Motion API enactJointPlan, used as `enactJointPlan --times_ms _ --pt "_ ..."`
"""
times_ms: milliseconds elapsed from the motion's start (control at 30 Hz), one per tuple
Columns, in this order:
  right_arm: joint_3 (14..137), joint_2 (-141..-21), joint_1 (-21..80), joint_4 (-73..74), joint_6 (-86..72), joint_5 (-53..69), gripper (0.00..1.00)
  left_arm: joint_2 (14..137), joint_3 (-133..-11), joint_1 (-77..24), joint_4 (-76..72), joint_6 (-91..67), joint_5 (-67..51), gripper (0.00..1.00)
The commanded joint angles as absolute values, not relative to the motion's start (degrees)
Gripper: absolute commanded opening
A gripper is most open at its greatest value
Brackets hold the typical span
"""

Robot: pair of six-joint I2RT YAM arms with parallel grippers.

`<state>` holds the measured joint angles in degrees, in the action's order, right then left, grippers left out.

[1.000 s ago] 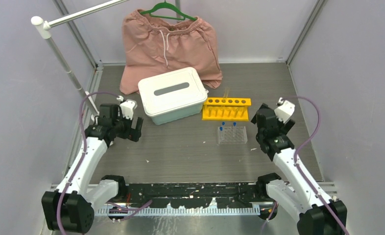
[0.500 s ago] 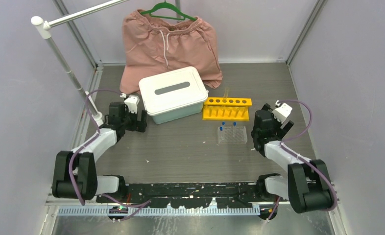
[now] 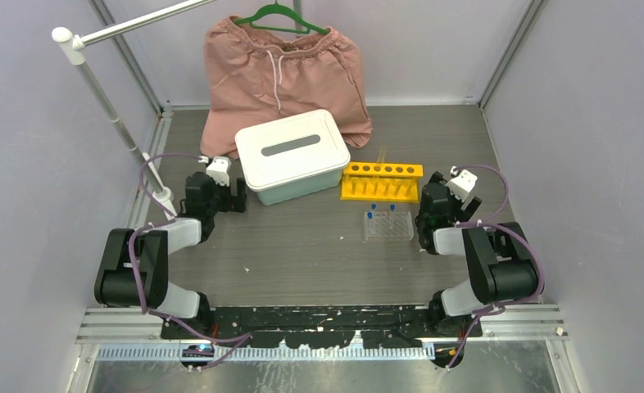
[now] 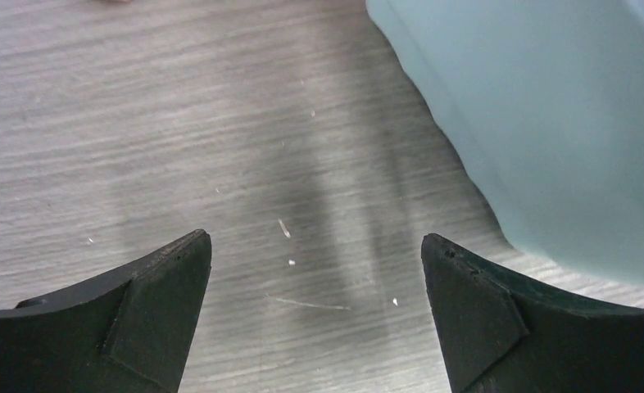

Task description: Organize the chemistry lab equipment

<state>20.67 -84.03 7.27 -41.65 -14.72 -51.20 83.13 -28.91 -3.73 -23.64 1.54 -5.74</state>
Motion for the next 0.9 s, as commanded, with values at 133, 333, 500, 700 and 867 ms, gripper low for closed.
enactJointPlan --times_ms 133,333,500,700,867 --pt "14.2 -83.8 7.1 -63.0 -10.7 -43.7 1.00 79.9 -25.0 -3.7 -36.8 0.8 -0.8 1.00" --pt "9.0 -91.6 7.1 -79.4 -6.2 -31.5 1.00 86.3 -18.7 -3.6 -55.9 2.2 -0.4 1.00" --pt "11.8 -92.1 7.0 -76.2 -5.3 -30.6 1.00 87.7 -18.1 -3.6 -57.1 0.3 5.1 1.00" --pt "19.9 -89.3 2.0 -55.9 -10.5 -26.8 1.00 88.8 -21.1 -3.3 -53.8 0.3 5.3 0.98" --pt "19.6 -89.4 1.8 -56.8 -10.5 -26.7 1.00 88.6 -21.2 -3.3 -53.2 0.3 5.1 1.00"
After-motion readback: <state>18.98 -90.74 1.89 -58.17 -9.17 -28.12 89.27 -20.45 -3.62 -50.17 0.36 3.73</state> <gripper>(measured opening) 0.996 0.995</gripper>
